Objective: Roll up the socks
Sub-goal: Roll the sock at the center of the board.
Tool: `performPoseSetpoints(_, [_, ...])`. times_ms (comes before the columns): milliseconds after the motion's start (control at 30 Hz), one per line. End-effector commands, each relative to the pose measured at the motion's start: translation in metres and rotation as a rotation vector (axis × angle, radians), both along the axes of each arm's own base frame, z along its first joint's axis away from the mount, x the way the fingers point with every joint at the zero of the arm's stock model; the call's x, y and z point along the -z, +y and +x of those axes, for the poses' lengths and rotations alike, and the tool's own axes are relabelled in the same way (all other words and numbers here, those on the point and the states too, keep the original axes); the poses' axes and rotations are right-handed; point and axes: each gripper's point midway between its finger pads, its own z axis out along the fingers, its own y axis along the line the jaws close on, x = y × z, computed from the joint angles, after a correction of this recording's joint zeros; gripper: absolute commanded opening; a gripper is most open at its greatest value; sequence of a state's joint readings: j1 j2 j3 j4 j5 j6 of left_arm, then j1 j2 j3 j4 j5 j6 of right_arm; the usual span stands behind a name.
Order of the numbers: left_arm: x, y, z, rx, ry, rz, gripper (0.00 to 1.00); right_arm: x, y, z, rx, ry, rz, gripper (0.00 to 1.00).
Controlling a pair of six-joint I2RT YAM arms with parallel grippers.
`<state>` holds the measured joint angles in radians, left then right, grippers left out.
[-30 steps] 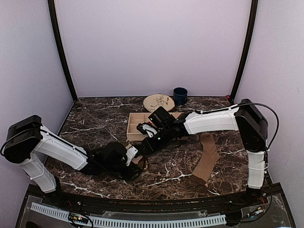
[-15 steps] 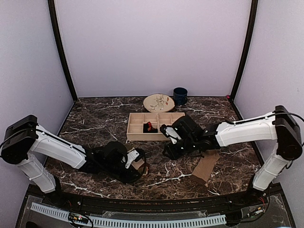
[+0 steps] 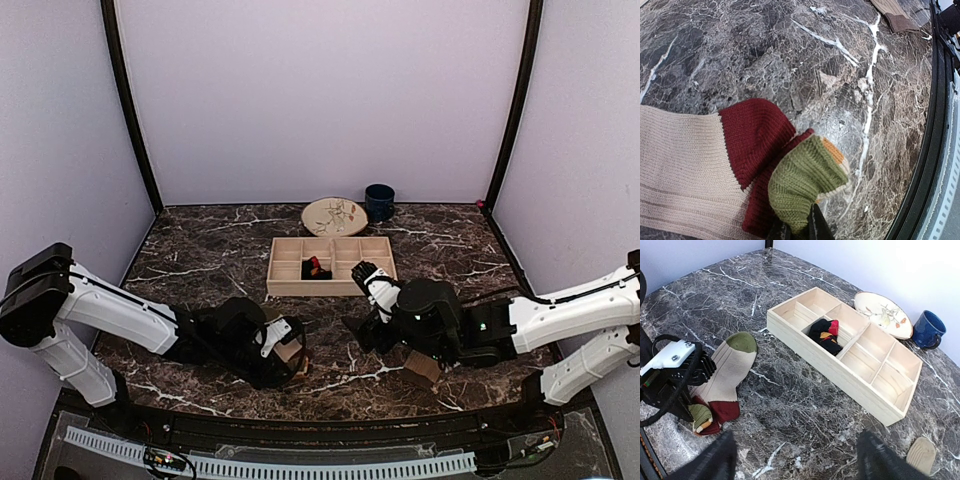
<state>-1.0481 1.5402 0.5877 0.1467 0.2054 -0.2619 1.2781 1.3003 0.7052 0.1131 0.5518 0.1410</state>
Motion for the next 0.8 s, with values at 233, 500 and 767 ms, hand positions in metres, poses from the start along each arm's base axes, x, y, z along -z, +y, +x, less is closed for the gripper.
performPoseSetpoints(233, [0.032,0.034,-0.034,0.052,0.159,0.161,0.0,-0.029,0.032,-0.025,-0.176,-0.04,0.097,0.96])
performPoseSetpoints(500, [0.029,0.035,-0.035,0.064,0.176,0.156,0.0,0.029,0.047,-0.058,-0.231,-0.178,-0.215,0.78])
performPoseSetpoints(767, [0.028,0.03,-0.04,0.097,0.213,0.146,0.0,0.092,0.068,-0.093,-0.322,-0.254,-0.45,0.69])
